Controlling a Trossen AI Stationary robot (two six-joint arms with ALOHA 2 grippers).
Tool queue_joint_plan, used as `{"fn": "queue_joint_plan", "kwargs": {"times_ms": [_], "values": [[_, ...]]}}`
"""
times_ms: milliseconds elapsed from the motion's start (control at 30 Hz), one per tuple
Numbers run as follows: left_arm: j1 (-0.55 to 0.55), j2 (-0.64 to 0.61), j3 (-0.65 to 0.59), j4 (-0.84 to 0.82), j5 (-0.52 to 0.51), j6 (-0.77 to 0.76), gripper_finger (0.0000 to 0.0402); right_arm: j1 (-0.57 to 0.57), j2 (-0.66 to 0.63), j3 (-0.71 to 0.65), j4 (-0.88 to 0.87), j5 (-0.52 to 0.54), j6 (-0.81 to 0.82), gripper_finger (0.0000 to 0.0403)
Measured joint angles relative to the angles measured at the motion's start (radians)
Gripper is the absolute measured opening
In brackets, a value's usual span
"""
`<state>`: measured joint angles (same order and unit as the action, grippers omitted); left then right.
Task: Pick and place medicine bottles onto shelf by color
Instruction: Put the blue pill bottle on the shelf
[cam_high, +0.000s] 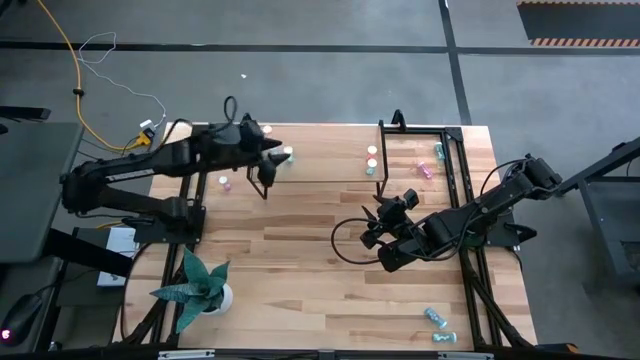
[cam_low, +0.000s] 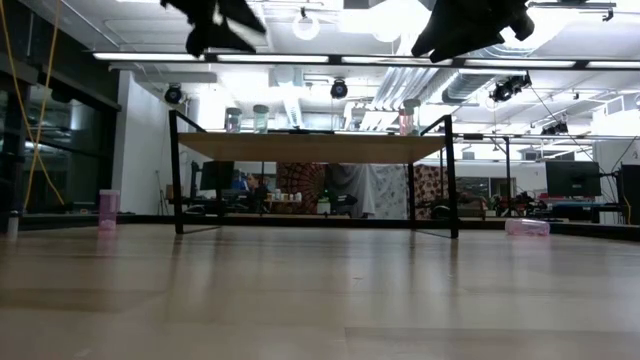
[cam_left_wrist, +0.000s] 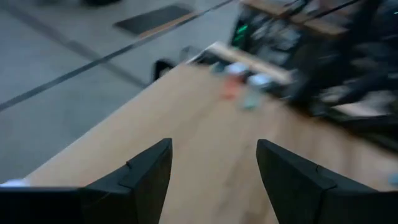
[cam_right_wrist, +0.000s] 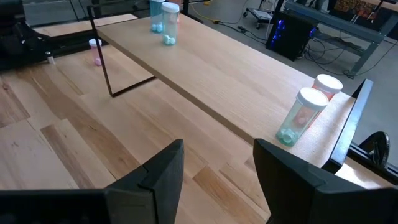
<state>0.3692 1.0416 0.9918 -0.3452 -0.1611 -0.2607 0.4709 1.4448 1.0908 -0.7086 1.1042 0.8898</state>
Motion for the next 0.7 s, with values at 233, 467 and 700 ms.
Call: {"fn": "queue_joint_plan", "kwargs": {"times_ms": [233,467,700], "values": [[-0.208,-0.156,-0.209,0.308,-0.027,0.020,0.0225,0.000,0.000,0.000,-0.006,0.000,0.000,0.0185],[-0.432,-0.266,-0.544,0.772,-0.072,0.082,0.0225,0.000,0.000,0.000,-0.005,-0.026,-0.015,0.0185],[-0.581,-0.271,-0.736,1.072,-0.224,0.178,0.0225,-0.001,0.000,0.000,-0.005,-0.034,0.026,0.0185]]}}
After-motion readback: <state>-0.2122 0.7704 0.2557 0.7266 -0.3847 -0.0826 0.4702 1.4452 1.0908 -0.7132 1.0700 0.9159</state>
